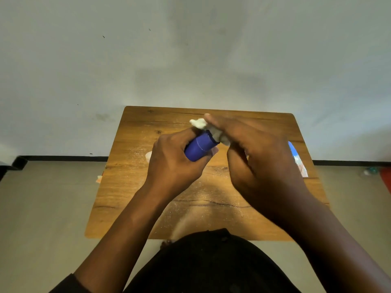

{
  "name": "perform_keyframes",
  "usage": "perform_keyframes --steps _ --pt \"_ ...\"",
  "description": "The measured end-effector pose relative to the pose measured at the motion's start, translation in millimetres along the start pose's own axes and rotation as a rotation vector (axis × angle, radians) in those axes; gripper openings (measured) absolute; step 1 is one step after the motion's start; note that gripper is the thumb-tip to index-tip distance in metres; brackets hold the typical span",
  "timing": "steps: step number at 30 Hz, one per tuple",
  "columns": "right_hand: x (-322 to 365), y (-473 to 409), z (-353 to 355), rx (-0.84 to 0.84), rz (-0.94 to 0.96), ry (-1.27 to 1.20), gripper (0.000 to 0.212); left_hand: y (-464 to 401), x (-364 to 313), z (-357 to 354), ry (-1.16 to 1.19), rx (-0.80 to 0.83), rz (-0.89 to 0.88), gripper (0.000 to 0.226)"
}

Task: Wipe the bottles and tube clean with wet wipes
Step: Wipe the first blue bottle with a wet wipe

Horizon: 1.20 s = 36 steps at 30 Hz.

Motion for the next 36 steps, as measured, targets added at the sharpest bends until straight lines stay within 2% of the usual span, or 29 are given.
perform_keyframes --steps 3,6,11,15,17,20,23,26,32,36 --pt "5 7 -2 0.026 0.039 0.065 0.056 0 0 2 -0.005 -0.01 0.023 0.031" --pt "-6 6 0 0.042 0.037 0.057 0.047 1 0 2 -0.002 0.03 0.039 0.034" --pt "-27 -3 8 0.131 -0.007 -0.116 0.035 1 0 -3 -0.009 0.135 0.033 0.035" --pt "-29 -7 9 0.209 0.031 -0.137 0.036 1 -1 -4 0.022 0.21 0.062 0.035" --pt "-22 -7 11 0.258 0.084 -0.146 0.039 1 -2 -3 0.063 0.224 0.087 0.022" --pt "-13 -3 14 0.313 0.157 -0.194 0.029 -2 -3 0 0.097 0.202 0.097 0.027" --pt "-11 -1 12 0.263 0.19 -0.096 0.034 -3 -1 0 0.126 0.203 0.125 0.021" --pt "-15 -3 11 0.198 0.189 -0.03 0.035 -2 2 -2 0.122 0.227 0.145 0.027" --pt "-18 -3 -6 0.331 0.3 0.182 0.041 -1 1 -6 0.083 0.344 0.161 0.03" --pt "-12 -4 -10 0.33 0.376 0.325 0.042 -1 1 -10 0.057 0.417 0.188 0.046"
Point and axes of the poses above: each hand's wrist, its own y-axis away from the middle knuckle, its own z-axis out of the back of the hand, x = y × z, the point moved 6 cm from there along -y, towards the middle knuckle, and after that the axes turned 9 degrees about y, right-handed, at the moved point
